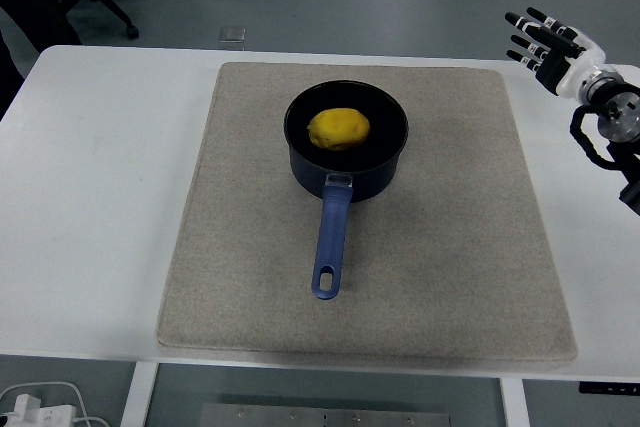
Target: Put the potato in the blue pot
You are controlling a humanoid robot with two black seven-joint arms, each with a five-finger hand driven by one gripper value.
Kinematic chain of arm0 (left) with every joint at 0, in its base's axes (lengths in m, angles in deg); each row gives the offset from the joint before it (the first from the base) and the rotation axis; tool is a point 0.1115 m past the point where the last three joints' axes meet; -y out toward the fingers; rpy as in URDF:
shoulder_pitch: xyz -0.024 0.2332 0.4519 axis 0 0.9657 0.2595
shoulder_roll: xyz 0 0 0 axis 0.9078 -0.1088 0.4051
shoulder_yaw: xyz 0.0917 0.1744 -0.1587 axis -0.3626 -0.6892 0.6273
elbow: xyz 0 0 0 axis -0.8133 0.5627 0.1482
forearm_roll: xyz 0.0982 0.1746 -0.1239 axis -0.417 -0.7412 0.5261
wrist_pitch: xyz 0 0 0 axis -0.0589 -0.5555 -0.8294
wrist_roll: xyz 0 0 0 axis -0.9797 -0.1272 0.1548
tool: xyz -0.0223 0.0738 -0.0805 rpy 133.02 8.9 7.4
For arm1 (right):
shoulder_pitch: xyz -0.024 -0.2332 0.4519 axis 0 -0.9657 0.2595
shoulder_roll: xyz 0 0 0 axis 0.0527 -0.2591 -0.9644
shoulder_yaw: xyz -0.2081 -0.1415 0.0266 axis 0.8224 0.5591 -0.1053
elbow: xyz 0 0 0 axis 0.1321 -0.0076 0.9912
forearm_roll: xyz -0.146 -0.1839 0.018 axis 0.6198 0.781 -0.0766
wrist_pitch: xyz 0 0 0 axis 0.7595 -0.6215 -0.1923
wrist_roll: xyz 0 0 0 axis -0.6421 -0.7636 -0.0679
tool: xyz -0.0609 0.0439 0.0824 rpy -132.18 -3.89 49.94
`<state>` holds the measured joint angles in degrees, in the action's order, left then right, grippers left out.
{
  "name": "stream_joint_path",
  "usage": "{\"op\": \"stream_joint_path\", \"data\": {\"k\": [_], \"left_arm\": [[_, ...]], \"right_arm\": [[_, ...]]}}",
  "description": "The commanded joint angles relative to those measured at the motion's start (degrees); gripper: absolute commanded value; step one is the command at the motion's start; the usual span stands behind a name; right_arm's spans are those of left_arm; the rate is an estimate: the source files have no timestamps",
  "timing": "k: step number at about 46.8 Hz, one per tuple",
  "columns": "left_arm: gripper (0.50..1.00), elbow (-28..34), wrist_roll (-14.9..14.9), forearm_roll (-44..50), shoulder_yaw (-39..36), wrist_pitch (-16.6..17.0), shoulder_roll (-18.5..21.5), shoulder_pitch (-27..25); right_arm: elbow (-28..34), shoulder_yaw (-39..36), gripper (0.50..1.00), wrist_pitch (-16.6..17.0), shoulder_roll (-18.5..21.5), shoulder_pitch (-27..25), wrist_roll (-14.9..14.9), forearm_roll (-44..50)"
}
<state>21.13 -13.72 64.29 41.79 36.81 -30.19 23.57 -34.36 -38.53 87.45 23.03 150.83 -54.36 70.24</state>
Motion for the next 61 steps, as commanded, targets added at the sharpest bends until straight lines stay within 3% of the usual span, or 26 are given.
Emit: {"op": "stream_joint_path", "data": {"k": [1,61], "left_arm": [[0.996,0.1,0.0,0.0,0.0,0.0,0.0,0.0],[0.996,-0.3,0.0,0.0,0.0,0.1,0.0,-0.1]], "right_arm": [[0.0,0.1,0.903,0.0,0.0,0.0,0.0,0.0],[0.0,-0.9,0.903,-0.9,0.0,0.0,0.0,-0.9]]}}
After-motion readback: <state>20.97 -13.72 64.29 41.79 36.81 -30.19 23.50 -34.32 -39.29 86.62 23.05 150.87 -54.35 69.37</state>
